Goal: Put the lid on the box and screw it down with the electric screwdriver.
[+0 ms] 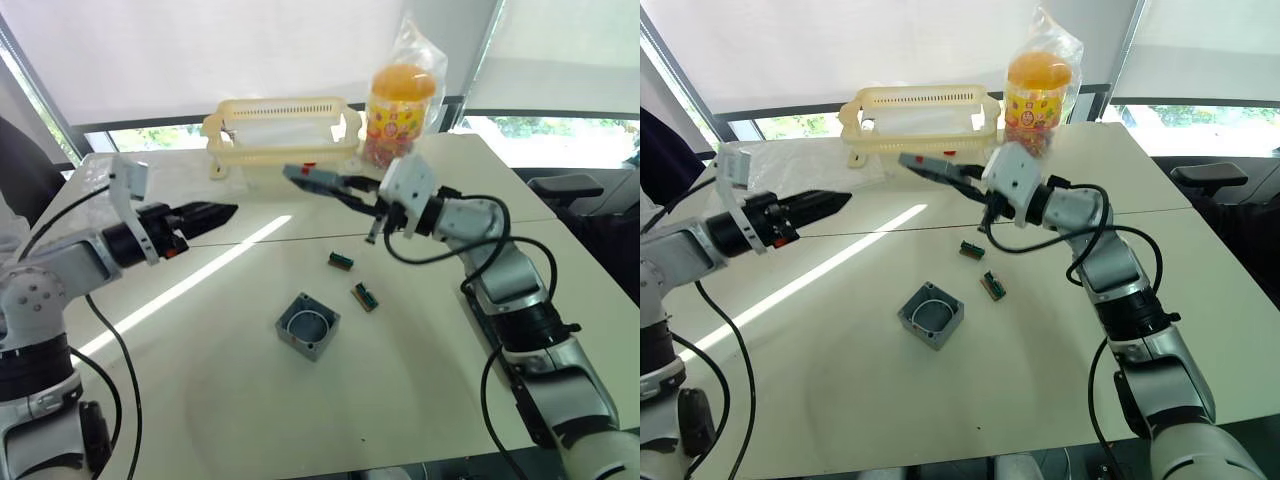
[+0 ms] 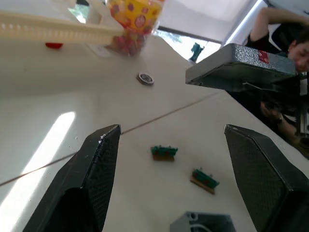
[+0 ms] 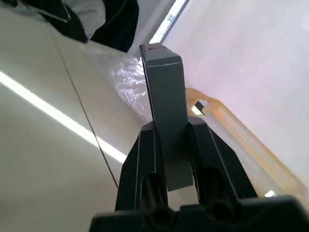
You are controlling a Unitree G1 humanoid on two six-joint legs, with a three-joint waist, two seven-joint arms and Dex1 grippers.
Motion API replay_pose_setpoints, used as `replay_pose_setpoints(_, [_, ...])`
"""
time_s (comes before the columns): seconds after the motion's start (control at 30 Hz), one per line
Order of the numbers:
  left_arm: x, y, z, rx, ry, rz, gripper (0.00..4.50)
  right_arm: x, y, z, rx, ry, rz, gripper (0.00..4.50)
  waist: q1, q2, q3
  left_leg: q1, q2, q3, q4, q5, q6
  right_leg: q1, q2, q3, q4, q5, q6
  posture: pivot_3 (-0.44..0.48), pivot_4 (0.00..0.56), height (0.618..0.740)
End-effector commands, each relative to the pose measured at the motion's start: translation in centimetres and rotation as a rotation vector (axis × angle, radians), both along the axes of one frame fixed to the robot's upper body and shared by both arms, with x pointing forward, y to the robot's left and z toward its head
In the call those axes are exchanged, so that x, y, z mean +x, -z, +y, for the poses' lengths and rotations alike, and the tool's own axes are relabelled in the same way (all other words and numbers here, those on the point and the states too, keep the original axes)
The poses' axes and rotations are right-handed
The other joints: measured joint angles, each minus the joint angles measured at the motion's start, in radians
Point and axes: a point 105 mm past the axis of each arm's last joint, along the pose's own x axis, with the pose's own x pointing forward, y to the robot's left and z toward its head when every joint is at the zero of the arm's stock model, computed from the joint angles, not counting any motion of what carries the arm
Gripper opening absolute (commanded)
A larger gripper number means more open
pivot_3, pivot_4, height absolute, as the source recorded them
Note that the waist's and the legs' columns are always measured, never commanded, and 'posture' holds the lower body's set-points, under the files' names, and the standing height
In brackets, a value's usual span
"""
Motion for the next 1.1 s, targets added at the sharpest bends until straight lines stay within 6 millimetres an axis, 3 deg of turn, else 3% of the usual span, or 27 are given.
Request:
replay_pose_setpoints(0.03, [-1.3,0.4,-0.7,0.094,0.089,-0.021,3.49,-2.0,-0.4,0.6,-0.145,-0.040,-0.281,0.16,-0.001,0.000,0.000,0.000,0.000,0.000,0.000,0.000,0.000,0.000,0.000,0.000,0.000,0.000,0.000,0.000,0.150,0.740])
replay_pose_setpoints(0.17, [-2.1,2.4,-0.6,0.207,0.167,0.015,3.49,-3.0,2.9,-0.1,-0.284,-0.047,-0.400,0.16,0.003,0.000,0.000,0.000,0.000,0.000,0.000,0.001,-0.001,0.000,0.000,0.000,0.000,0.000,-0.001,0.000,0.150,0.740])
replay_pose_setpoints(0.4, [-2.9,3.9,0.4,0.355,0.297,0.045,3.49,-5.3,4.8,0.0,-0.345,-0.071,-0.547,0.16,0.008,0.000,0.000,0.000,0.000,0.001,0.000,0.001,-0.002,0.000,0.000,0.001,0.000,0.000,-0.001,0.000,0.150,0.740])
replay_pose_setpoints(0.57, [-1.8,4.7,1.0,0.426,0.321,0.032,3.49,-6.9,7.0,1.0,-0.388,-0.079,-0.486,0.16,0.011,0.000,0.000,0.001,0.000,0.001,0.000,0.001,-0.001,0.000,0.001,0.001,0.000,0.000,-0.001,0.000,0.150,0.740])
replay_pose_setpoints(0.77, [-1.2,4.6,-1.7,0.435,0.395,-0.055,3.49,-7.9,8.9,1.7,-0.439,-0.073,-0.415,0.16,0.012,0.000,0.000,0.000,0.000,0.001,0.001,0.001,-0.001,0.001,0.001,0.001,0.000,0.000,-0.001,0.000,0.150,0.740])
replay_pose_setpoints(1.1, [0.0,4.5,-2.5,0.431,0.416,-0.074,3.49,-7.8,11.0,1.3,-0.514,-0.037,-0.376,0.16,0.008,0.000,0.000,0.001,0.000,0.001,0.001,0.001,-0.001,0.001,0.001,0.001,0.000,0.000,-0.001,0.000,0.150,0.740])
